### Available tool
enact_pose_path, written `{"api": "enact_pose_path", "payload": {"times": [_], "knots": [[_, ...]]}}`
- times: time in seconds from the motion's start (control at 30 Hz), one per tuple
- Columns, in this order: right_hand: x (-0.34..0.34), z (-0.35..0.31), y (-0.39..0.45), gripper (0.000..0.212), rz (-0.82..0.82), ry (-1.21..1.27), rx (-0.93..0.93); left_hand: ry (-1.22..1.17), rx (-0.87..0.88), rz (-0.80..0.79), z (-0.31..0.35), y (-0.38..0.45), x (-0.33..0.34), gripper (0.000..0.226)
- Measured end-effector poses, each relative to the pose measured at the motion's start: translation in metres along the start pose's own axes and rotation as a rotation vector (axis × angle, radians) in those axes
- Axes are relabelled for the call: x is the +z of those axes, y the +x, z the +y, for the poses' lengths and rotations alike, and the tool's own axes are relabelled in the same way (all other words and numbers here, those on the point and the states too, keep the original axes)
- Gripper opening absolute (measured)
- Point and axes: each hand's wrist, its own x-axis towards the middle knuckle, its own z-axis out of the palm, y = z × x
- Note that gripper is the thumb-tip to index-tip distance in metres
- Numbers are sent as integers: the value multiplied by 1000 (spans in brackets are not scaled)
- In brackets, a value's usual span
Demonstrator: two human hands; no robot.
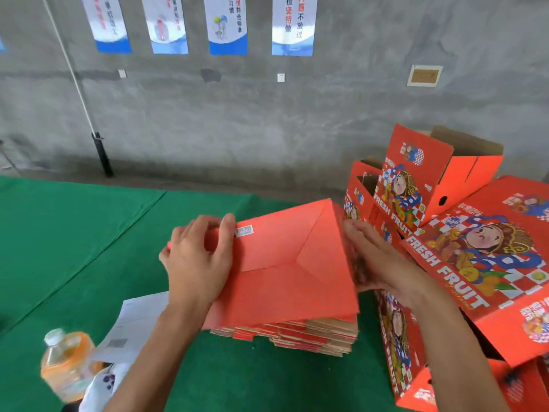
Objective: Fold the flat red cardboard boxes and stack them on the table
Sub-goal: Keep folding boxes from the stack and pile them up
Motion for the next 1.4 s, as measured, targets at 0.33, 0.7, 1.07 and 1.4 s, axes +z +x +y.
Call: {"api": "enact_pose_path", "payload": {"times": [0.33,0.7,1.07,1.4], "knots": [[61,56,77,57,238,-1011,-465,-672,-175,-622,-13,12,147,44],[24,138,189,74,71,-1198,-279,-536,-81,-716,-67,14,258,58],[-32,147,400,71,213,-1202,-122,617,239,-633,-177,-20,324,73],[-47,208,462,62,30,-1121,207,635,229,-634,-178,-24,326,66]]}}
